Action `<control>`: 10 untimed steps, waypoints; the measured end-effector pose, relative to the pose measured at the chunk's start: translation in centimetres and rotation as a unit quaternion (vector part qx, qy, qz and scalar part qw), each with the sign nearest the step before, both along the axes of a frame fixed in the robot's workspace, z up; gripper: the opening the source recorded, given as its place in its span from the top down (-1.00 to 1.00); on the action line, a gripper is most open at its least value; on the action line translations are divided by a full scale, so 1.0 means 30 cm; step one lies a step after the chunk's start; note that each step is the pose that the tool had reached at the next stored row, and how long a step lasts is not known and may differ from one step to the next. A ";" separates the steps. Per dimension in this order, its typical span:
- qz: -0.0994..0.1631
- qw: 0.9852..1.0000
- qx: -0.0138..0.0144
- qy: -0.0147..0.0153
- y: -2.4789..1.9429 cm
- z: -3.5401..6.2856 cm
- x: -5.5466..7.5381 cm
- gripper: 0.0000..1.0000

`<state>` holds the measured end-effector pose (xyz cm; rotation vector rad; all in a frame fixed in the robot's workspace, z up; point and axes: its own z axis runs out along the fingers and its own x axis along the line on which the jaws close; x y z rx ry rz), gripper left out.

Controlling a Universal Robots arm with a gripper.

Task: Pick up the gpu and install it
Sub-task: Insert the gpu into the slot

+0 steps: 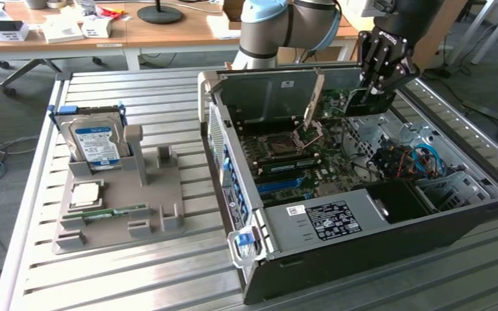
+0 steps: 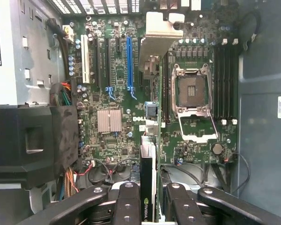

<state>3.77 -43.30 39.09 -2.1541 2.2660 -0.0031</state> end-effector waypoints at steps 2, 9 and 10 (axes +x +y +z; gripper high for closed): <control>0.000 1.000 0.000 0.000 0.000 0.000 0.000 0.47; 0.000 1.000 0.000 0.002 0.000 0.000 0.000 0.47; 0.000 1.000 0.000 0.003 0.000 0.000 0.000 0.47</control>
